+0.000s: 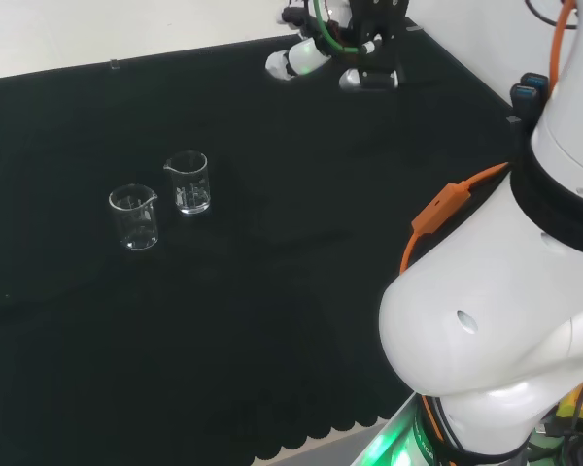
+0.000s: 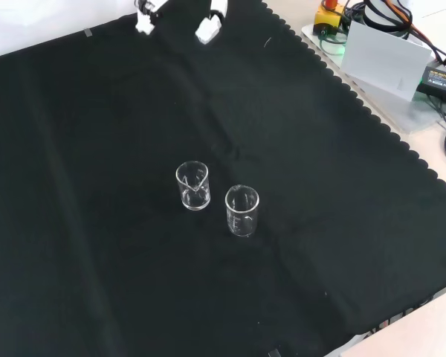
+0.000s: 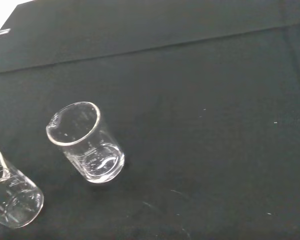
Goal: Pick up the beaker on the right.
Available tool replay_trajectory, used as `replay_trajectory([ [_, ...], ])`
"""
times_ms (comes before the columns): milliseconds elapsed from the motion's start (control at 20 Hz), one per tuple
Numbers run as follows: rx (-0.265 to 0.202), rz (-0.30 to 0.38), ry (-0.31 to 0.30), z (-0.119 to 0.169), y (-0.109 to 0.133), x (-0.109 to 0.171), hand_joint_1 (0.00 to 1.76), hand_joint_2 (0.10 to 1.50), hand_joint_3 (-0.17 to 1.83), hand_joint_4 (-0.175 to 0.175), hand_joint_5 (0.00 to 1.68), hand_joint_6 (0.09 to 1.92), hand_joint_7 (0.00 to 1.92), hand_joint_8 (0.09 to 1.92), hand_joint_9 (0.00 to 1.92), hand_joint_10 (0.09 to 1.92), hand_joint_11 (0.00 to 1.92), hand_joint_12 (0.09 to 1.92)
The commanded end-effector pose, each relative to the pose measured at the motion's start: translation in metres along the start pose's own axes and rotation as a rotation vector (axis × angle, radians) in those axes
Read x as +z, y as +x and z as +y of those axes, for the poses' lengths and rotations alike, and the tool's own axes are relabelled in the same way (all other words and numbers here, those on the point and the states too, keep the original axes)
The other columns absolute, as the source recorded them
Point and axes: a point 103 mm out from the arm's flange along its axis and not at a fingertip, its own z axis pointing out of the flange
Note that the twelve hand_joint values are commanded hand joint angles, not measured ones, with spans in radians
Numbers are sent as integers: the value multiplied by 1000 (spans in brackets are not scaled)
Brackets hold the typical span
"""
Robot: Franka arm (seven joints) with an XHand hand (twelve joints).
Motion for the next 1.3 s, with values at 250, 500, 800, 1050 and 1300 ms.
replay_trajectory([
  [250,-85,79,19,41,14,45,623,670,569,-33,212,87,156,457,234,638,0,1016],
  [500,-123,104,34,52,19,62,635,630,568,-51,237,87,154,501,250,641,0,1049],
  [800,-139,154,51,64,16,85,690,607,564,-57,190,87,150,529,266,645,0,1075],
  [1050,-152,180,66,73,13,103,711,602,566,-57,186,87,154,542,275,646,0,1089],
  [1300,-172,208,74,79,10,120,721,584,587,-56,187,87,152,556,274,640,0,1101],
])
